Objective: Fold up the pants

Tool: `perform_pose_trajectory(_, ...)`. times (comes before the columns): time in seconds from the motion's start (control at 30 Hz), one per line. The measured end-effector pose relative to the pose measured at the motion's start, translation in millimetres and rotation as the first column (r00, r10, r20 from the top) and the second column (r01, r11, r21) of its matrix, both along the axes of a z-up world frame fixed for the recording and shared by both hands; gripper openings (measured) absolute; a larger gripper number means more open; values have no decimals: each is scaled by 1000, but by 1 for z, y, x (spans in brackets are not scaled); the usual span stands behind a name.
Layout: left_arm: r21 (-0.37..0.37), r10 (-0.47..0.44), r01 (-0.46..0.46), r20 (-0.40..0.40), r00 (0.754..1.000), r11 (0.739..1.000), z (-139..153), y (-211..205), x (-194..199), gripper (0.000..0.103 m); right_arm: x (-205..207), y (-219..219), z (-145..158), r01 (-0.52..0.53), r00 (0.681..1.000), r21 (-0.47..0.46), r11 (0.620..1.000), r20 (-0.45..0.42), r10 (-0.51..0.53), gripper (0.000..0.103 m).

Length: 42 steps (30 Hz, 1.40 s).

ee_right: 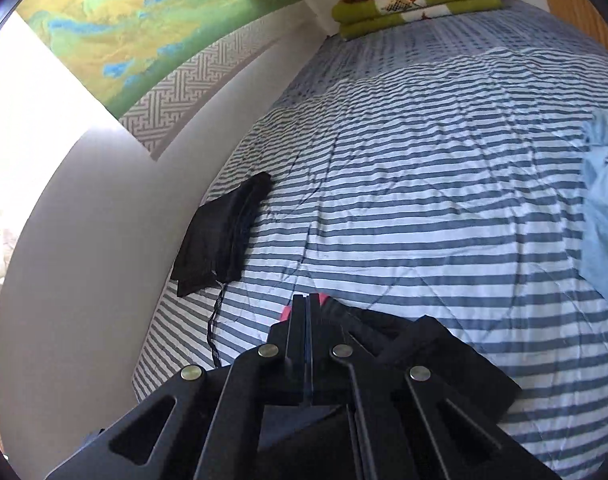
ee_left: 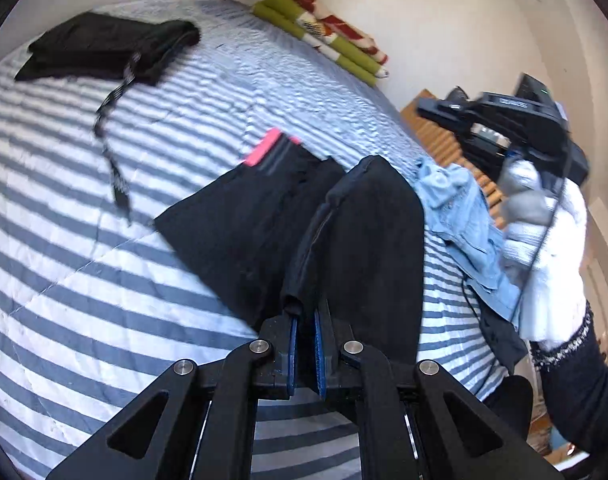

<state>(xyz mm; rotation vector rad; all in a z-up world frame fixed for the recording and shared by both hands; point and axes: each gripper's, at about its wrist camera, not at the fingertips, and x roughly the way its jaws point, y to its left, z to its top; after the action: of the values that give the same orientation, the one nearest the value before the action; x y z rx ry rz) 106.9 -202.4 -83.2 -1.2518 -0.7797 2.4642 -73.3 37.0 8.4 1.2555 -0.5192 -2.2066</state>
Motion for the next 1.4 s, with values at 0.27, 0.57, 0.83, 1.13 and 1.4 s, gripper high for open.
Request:
perform_pose_trajectory(0.27,-25,107,-107,-23,994,994,-6,-37,9,7,40,22,7,-65,992,165,984,-99,82,20)
perform_pose_trajectory(0.57,-69,198,-199,-17,980,978,-1,-49,10,7,90,2,-53,-144,982,373,916,-61,180,21)
perform_pose_trajectory(0.83,-143,242,-239,7,970,961,-4,-50,10,15,85,-49,-93,-187,962,522,832,-73,262,25)
perform_pose_trajectory(1.13,-105,319,-339,-167,933,935,48,-58,38,34,82,-18,-60,-172,979,334,927,-51,200,26)
perform_pose_trajectory(1.4,-53,32,-34,-39,999,998,19,29,-28,33,39,-44,-54,-95,972,344,934,-172,162,28)
